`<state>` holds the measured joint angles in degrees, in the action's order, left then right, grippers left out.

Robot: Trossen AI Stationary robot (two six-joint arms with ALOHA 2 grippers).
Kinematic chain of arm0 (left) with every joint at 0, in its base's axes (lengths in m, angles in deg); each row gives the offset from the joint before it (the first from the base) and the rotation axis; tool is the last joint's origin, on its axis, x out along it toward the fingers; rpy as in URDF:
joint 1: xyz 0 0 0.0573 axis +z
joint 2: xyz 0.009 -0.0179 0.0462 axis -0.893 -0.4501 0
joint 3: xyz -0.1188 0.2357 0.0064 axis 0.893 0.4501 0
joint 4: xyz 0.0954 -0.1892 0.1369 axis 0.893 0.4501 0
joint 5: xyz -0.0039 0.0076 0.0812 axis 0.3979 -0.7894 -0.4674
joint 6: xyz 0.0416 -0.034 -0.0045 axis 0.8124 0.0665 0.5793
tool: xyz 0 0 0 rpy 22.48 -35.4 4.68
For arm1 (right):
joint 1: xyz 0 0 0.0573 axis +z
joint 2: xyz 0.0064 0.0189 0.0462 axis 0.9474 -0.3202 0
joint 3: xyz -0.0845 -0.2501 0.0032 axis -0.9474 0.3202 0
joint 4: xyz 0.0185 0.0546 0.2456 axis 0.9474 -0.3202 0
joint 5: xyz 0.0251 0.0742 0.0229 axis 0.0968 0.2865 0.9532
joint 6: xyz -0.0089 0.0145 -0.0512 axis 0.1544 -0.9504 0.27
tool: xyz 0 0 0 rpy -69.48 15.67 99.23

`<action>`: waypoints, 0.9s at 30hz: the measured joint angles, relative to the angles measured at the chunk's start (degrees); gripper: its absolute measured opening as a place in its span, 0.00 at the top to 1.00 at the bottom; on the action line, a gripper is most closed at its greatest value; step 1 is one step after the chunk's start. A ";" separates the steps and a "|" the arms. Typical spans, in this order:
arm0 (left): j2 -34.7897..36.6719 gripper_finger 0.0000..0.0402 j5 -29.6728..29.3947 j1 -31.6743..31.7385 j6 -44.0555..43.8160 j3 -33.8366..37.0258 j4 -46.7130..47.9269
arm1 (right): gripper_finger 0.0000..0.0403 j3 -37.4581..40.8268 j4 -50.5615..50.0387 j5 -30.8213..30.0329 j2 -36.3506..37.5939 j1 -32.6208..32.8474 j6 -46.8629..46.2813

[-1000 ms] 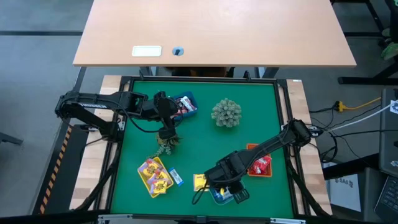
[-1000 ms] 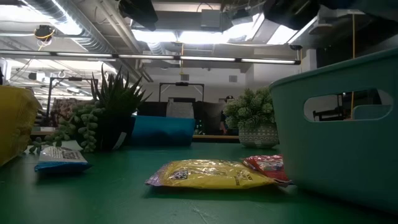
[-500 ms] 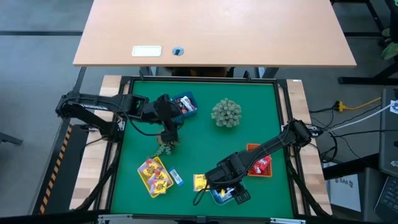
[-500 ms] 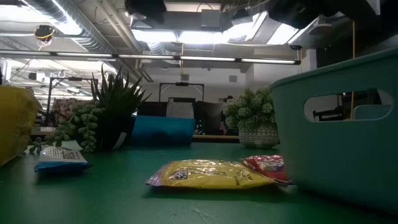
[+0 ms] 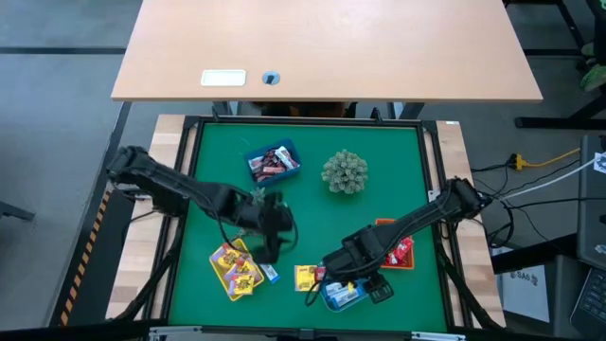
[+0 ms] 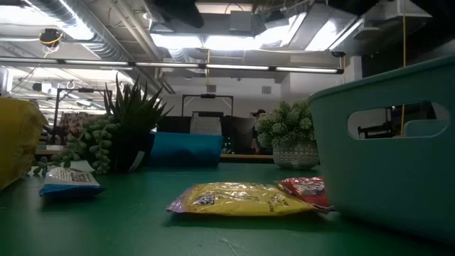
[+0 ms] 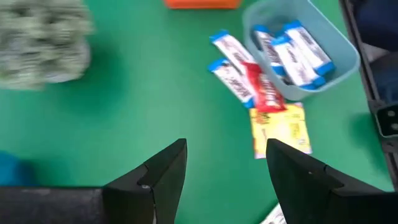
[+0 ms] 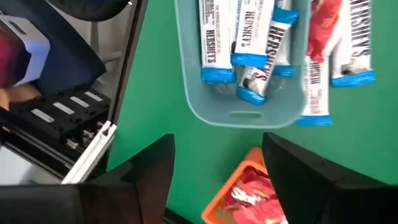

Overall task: Sort candy
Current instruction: Put the yellow candy into the yellow bin

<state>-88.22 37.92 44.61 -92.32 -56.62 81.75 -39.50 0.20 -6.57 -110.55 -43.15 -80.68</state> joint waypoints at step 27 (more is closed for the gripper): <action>-15.10 0.49 -0.31 -7.14 -11.83 -0.04 -17.08 | 0.40 -0.02 -8.98 -7.21 6.22 -0.02 1.90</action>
<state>-103.32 37.62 37.47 -104.15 -56.66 64.67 -39.52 -8.78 -13.79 -104.32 -43.16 -78.78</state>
